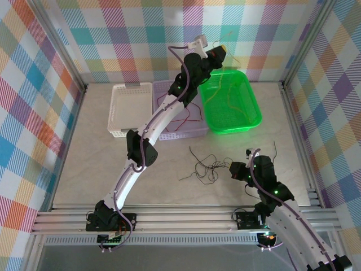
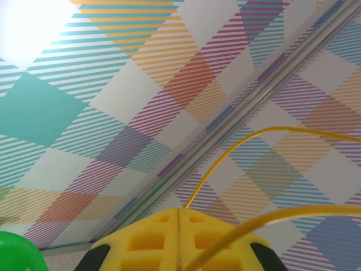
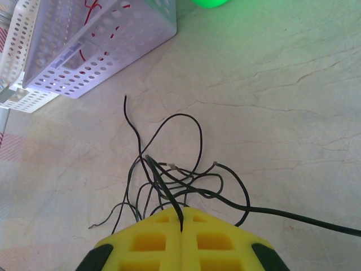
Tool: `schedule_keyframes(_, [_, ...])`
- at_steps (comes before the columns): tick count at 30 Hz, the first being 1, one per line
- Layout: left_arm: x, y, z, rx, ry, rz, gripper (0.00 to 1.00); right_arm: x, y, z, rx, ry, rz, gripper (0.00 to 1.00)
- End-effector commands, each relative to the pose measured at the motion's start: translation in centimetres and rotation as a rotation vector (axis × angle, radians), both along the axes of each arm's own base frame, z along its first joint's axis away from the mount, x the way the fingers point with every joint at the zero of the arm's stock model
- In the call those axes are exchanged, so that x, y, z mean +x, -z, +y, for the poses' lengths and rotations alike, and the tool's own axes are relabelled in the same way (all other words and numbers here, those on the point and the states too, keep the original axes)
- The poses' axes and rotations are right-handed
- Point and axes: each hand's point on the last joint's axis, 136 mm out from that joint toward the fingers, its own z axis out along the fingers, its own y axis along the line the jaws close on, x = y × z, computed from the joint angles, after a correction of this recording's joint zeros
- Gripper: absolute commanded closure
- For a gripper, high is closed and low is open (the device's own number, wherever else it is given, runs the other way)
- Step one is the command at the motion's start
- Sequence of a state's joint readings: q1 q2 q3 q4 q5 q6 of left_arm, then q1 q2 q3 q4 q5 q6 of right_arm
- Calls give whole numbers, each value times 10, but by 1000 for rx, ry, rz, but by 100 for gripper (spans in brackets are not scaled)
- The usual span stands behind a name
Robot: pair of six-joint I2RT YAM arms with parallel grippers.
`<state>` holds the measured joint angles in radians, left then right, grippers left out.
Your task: Untangle the cables
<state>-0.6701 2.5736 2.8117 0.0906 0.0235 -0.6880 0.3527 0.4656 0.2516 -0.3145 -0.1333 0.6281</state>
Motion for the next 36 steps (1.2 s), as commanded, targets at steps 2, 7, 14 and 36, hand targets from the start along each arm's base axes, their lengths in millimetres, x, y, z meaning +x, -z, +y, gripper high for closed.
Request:
schedule_keyframes(2, [-15, -31, -1, -59, 7, -91, 100, 2, -4, 3, 25, -11, -23, 100])
schedule_keyframes(7, [-31, -61, 4, -57, -2, -159, 100, 1, -8, 4, 33, -15, -32, 100])
schedule_keyframes(14, [-89, -129, 5, -47, -6, -335, 100, 1, -14, 5, 40, -18, -47, 100])
schedule_keyframes(36, [-85, -90, -31, 101, -70, -390, 100, 0, -13, 6, 35, -33, -49, 100])
